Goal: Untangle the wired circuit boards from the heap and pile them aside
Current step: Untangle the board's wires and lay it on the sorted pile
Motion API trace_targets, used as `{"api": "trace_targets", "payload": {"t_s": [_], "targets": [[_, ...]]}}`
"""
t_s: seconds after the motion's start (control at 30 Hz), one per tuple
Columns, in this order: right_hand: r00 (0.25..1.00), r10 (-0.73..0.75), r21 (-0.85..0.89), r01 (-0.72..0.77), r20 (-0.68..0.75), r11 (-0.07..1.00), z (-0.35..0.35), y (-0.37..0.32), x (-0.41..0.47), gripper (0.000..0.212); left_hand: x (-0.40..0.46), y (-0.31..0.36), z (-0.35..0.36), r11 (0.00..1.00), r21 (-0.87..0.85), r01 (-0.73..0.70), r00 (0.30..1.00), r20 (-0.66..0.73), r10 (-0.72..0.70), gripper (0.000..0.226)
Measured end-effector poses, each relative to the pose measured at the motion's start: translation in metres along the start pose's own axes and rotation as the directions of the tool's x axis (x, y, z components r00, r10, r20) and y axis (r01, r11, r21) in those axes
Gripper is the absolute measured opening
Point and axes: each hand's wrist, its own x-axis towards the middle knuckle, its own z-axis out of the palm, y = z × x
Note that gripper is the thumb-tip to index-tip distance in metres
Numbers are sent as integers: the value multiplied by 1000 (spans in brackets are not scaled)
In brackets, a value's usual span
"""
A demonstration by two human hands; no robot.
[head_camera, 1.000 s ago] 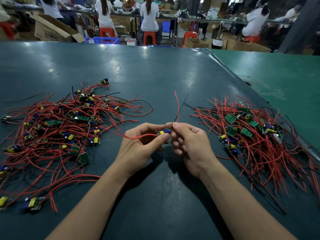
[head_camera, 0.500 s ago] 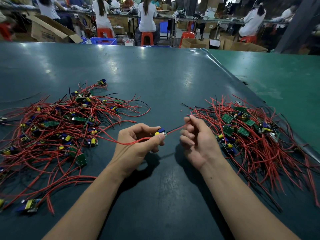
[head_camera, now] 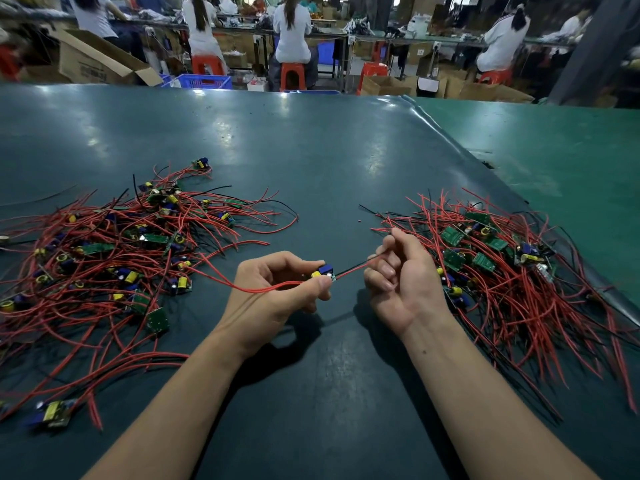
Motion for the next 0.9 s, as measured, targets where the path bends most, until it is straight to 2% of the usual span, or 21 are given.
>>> {"api": "trace_targets", "payload": {"t_s": [0.13, 0.27, 0.33, 0.43, 0.5, 0.53, 0.57, 0.63, 0.7, 0.73, 0.8, 0.9], "targets": [[990, -134, -64, 132, -34, 989, -2, -1, 1, 24, 1, 0, -2, 1000, 13, 1, 1000, -12, -1, 9], [958, -283, -175, 272, -41, 946, -4, 1, 2, 23, 1, 0, -3, 1000, 0, 1, 1000, -14, -1, 17], [900, -436, -380, 405, 6, 831, -6, 1, 3, 18, 1, -1, -4, 1000, -4, -2, 1000, -21, 2, 14], [773, -621, -600, 559, 127, 573, -12, -1, 2, 20, 1, -1, -5, 1000, -17, -6, 1000, -20, 6, 11], [728, -670, -650, 580, 144, 491, -14, 0, 1, 24, 1, -1, -5, 1000, -9, -5, 1000, -16, 5, 16], [727, -674, -655, 575, 132, 491, -13, 0, 1, 24, 1, -2, -5, 1000, -7, -6, 1000, -18, 6, 16], [746, -657, -640, 559, 110, 527, -12, 1, 1, 23, 1, -2, -5, 1000, -10, -11, 1000, -26, 11, 13], [842, -537, -555, 471, 50, 686, -8, 0, 2, 11, 2, -4, -5, 999, -34, -33, 997, -67, 30, 12], [966, -257, -504, 237, 30, 831, -6, 1, 1, 19, 2, -4, -4, 997, -59, -50, 993, -105, 44, 13], [993, -109, -526, 122, 55, 842, -6, 3, -1, 25, 2, -4, -3, 997, -61, -55, 993, -111, 48, 14], [987, 46, -593, 56, 155, 803, -7, 11, -7, 24, 2, -3, -1, 997, -49, -51, 994, -95, 46, 14], [979, -5, -574, 123, 203, 809, -5, 14, -7, 22, 2, -3, 0, 998, -36, -49, 996, -73, 46, 14]]}}
